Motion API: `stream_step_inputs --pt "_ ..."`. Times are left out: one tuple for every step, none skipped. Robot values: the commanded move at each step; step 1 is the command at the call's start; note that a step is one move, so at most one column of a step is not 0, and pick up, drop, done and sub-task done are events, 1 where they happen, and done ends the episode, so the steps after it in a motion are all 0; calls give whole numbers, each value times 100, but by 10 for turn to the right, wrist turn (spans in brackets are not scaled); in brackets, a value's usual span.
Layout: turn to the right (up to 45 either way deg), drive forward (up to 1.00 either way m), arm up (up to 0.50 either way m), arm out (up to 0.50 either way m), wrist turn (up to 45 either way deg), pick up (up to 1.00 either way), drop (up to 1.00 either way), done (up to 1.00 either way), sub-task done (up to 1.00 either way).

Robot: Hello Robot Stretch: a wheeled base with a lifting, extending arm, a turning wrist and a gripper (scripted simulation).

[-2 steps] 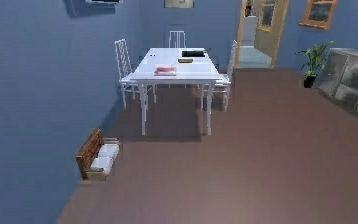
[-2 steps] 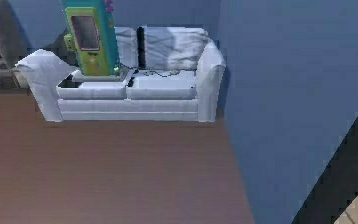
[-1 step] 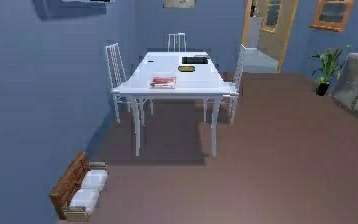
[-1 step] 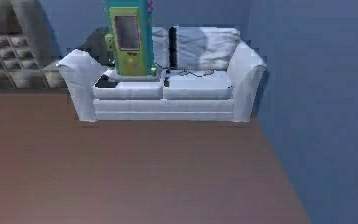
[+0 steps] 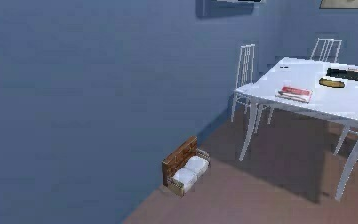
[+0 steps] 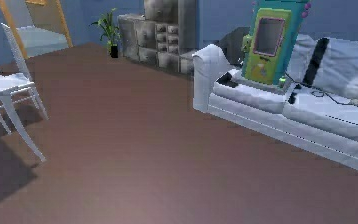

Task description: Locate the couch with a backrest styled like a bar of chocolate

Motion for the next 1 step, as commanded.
stream_step_inputs --pt "0 40 0 0 0 0 0 0 0"
